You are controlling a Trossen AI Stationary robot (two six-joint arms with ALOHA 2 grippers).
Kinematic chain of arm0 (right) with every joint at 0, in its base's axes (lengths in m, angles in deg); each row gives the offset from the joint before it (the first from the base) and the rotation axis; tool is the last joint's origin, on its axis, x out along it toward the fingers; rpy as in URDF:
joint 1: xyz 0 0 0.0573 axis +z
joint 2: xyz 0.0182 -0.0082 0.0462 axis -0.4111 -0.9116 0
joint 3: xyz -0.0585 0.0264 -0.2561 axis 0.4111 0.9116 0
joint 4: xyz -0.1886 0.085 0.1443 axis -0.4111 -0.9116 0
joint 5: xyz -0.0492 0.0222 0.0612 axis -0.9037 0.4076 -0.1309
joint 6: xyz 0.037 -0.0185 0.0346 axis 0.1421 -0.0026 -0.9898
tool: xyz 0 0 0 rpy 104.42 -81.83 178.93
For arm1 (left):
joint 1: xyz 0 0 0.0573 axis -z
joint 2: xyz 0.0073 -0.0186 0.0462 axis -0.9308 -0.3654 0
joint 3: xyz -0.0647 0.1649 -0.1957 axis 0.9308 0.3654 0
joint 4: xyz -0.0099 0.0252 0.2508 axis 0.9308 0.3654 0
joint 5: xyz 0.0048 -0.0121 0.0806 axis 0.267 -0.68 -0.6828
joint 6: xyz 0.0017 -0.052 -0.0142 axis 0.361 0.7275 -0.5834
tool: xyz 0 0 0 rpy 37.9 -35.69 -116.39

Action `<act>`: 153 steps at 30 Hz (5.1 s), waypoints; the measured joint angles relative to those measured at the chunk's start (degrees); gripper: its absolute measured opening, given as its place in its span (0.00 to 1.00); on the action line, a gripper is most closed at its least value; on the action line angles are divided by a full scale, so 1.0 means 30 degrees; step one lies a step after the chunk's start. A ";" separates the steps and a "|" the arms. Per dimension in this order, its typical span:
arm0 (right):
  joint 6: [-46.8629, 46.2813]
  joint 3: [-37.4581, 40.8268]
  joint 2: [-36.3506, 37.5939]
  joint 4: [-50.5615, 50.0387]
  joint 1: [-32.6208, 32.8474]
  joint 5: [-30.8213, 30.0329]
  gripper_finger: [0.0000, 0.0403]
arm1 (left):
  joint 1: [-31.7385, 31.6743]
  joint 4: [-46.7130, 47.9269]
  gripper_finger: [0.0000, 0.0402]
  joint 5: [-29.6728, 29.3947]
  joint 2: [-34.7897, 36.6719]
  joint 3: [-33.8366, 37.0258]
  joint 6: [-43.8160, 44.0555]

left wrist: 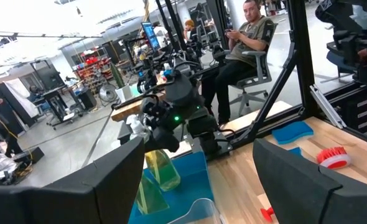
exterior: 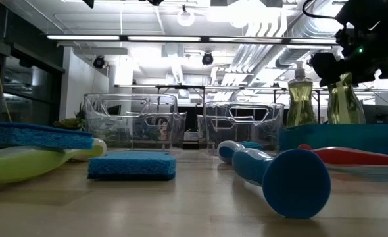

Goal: Pick & Place Kitchen Sink Supplies
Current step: Put the top green dishwashing liquid dispenser into the blue bin, then put the green dishwashing liquid dispenser into the blue bin

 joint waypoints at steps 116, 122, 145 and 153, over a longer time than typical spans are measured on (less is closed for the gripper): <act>1.1771 -0.8311 -0.0567 0.4560 -0.0392 1.0005 0.76 | 0.0000 0.0602 0.73 0.0317 0.0395 0.0007 -0.0181; 1.1780 -0.8307 -0.0568 0.4416 0.1405 1.0400 0.76 | 0.0000 0.3313 0.73 -0.0439 0.1933 0.0000 -0.0635; 1.1707 -0.6623 -0.0603 0.5562 0.5447 0.9410 0.76 | 0.7485 1.4626 0.73 -0.6526 0.6944 0.0000 0.0074; 1.1627 -0.6608 -0.0647 0.5517 0.6584 0.9410 0.76 | 1.1953 1.9476 0.73 -1.0375 0.7945 0.0000 0.5234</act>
